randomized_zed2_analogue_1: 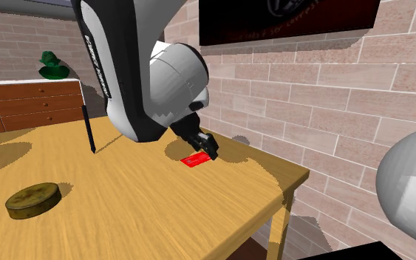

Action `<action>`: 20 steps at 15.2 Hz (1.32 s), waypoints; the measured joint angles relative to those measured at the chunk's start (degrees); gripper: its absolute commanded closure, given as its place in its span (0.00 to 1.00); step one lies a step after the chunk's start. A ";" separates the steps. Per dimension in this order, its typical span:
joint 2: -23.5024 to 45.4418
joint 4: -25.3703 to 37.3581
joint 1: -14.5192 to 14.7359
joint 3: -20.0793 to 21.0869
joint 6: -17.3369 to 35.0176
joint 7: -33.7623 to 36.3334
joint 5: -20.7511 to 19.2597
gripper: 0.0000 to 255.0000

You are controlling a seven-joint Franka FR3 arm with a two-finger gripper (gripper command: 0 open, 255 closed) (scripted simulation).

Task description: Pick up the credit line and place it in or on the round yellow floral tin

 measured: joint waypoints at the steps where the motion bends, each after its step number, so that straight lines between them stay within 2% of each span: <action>1: 0.00 -0.08 0.17 -0.15 0.01 0.01 -0.01 1.00; 7: 0.11 0.00 0.61 -0.70 -0.33 -0.13 -0.12 1.00; 20: 0.41 2.83 10.70 -13.02 -8.63 -3.84 -0.62 1.00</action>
